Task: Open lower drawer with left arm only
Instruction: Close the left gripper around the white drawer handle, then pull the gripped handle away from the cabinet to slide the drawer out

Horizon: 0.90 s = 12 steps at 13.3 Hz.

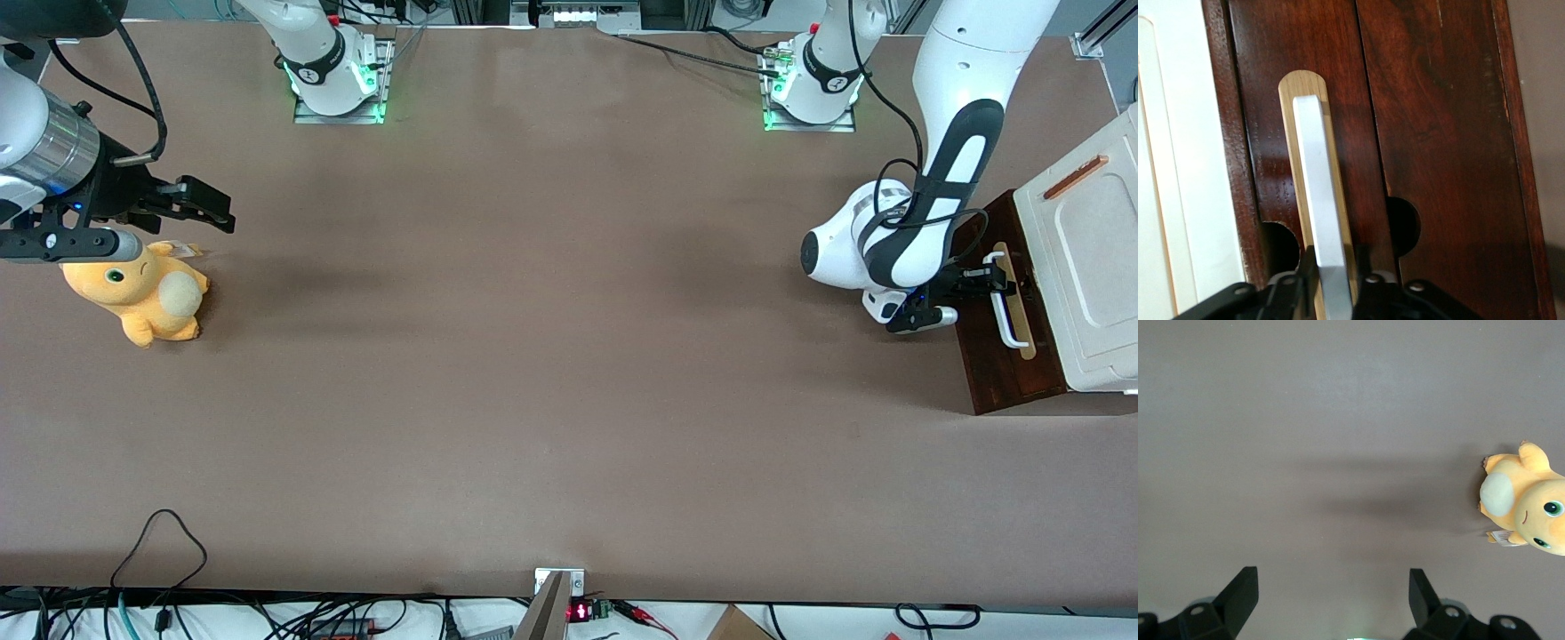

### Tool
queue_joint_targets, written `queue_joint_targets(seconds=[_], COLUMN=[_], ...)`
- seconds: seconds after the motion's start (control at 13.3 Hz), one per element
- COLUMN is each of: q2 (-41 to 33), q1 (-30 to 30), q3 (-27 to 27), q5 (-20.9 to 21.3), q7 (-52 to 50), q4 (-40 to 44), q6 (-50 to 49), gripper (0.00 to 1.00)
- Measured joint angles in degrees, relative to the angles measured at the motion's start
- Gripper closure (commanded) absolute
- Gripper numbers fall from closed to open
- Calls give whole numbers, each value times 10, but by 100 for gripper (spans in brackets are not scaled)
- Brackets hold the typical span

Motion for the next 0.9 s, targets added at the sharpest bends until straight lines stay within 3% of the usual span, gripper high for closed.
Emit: queue_joint_targets(seconds=[0.3, 0.9], q2=[0, 0], q1=[0, -4], q3=[0, -2], q5=[0, 0], q7=[-18, -23], q4=[0, 1], q6=[-1, 0], gripper=[100, 100])
